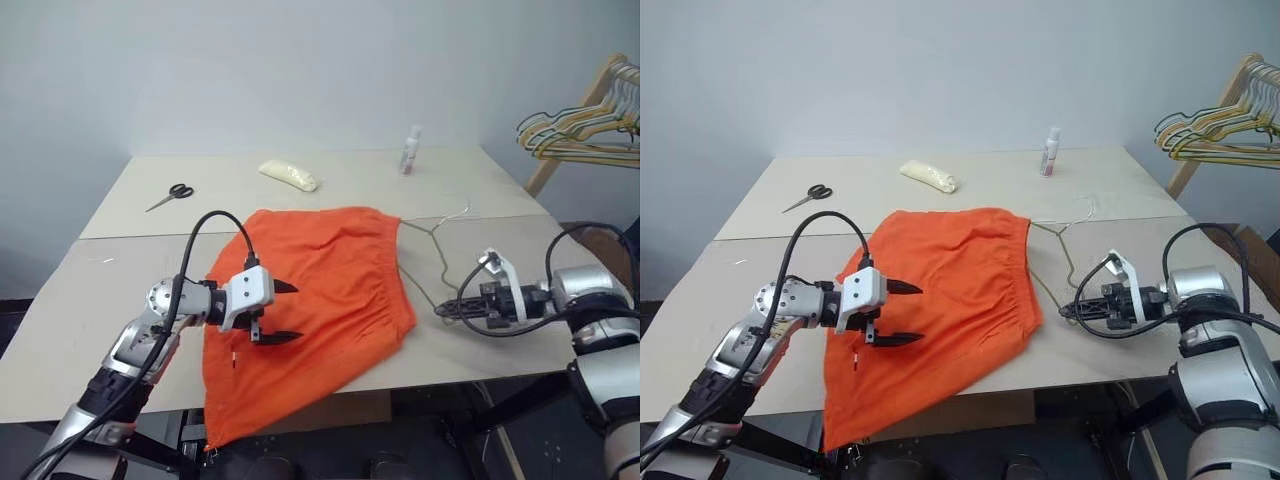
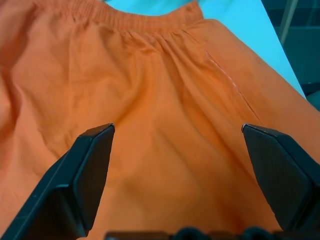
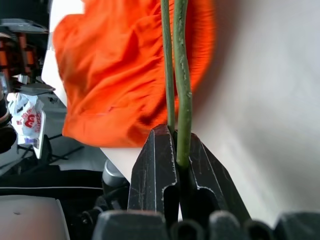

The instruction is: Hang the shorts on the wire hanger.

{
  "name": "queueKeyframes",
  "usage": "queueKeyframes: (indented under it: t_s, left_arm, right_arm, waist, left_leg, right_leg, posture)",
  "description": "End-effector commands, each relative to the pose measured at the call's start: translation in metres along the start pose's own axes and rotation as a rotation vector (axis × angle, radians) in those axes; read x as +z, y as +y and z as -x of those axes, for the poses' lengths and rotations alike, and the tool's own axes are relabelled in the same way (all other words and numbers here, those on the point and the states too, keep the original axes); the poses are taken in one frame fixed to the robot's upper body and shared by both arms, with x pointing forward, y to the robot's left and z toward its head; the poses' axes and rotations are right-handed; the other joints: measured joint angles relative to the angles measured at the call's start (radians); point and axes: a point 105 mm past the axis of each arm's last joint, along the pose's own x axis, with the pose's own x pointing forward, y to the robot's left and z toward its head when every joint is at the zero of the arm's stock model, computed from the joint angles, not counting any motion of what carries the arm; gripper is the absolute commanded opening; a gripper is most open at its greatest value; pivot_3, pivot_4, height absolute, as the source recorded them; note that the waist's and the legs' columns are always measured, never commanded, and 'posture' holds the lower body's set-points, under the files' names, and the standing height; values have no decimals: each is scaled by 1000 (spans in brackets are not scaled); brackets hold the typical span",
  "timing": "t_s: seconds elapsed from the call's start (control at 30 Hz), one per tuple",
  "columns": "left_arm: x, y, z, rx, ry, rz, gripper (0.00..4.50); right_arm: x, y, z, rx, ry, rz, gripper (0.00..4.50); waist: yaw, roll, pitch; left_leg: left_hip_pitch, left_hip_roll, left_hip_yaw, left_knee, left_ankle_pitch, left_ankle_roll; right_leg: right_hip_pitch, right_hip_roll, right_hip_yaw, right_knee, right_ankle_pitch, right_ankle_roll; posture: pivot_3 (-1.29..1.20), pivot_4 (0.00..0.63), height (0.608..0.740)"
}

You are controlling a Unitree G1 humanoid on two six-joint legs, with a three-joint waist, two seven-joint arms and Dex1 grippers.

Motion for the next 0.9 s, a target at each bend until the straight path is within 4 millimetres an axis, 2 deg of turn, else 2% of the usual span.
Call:
queueKeyframes:
  t_s: [0.03, 0.2, 0.27, 0.37, 0.43, 0.57, 0.73, 0.9]
  left_arm:
    - [23, 21, 2, 62, -56, -85, 4406]
    - [59, 68, 14, 226, -135, -203, 4406]
    - [80, 86, 24, 273, -186, -244, 4406]
    - [114, 104, 39, 307, -287, -279, 4406]
    - [127, 113, 47, 298, -300, -319, 4406]
    - [126, 120, 48, 200, -205, -400, 4406]
    - [118, 128, 41, 94, -121, -414, 4406]
    - [101, 131, 27, -12, 7, -410, 4406]
  right_arm:
    - [18, 14, 7, -35, -6, 270, 0]
    - [30, 26, 12, -164, -12, 645, 0]
    - [41, 28, 12, -265, -16, 774, 0]
    - [58, 39, 10, -326, -40, 859, 0]
    - [68, 47, 8, -347, -55, 925, 0]
    - [72, 52, 1, -383, -1, 1037, 0]
    - [74, 54, -9, -425, 52, 1123, 0]
    - [74, 71, -18, -393, 63, 1150, 0]
  waist:
    - [1, 0, 0]
    - [-1, 0, 0]
    - [-5, 0, 0]
    - [-13, 0, 0]
    - [-18, 0, 0]
    - [-25, 0, 0]
    - [-28, 0, 0]
    - [-30, 0, 0]
  left_leg:
    - [0, 0, 0, 0, 0, 0]
    - [0, 0, 0, 0, 0, 0]
    - [0, -1, 0, 0, 0, -1]
    - [0, -1, 1, 0, 3, -6]
    - [-1, -1, 1, 0, 4, -7]
    - [0, -1, 1, 0, 4, -6]
    - [0, -2, 1, 1, 3, -5]
    - [-1, -2, 2, 2, 3, -4]
  right_leg:
    - [0, 0, 0, 0, 0, 0]
    - [0, 0, -1, 0, 0, 0]
    - [0, 0, 0, 0, 0, 1]
    - [0, 0, 0, 0, 0, 1]
    - [0, 1, 0, -1, 0, 1]
    - [1, 1, 0, -1, 0, 1]
    - [2, 3, 0, 0, 1, 1]
    - [2, 4, 0, 0, 1, 2]
  posture:
    - [99, 0, 740]
    - [89, 0, 740]
    - [83, 0, 740]
    - [75, 0, 740]
    - [74, 0, 740]
    - [78, 0, 740]
    - [78, 0, 740]
    - [77, 0, 740]
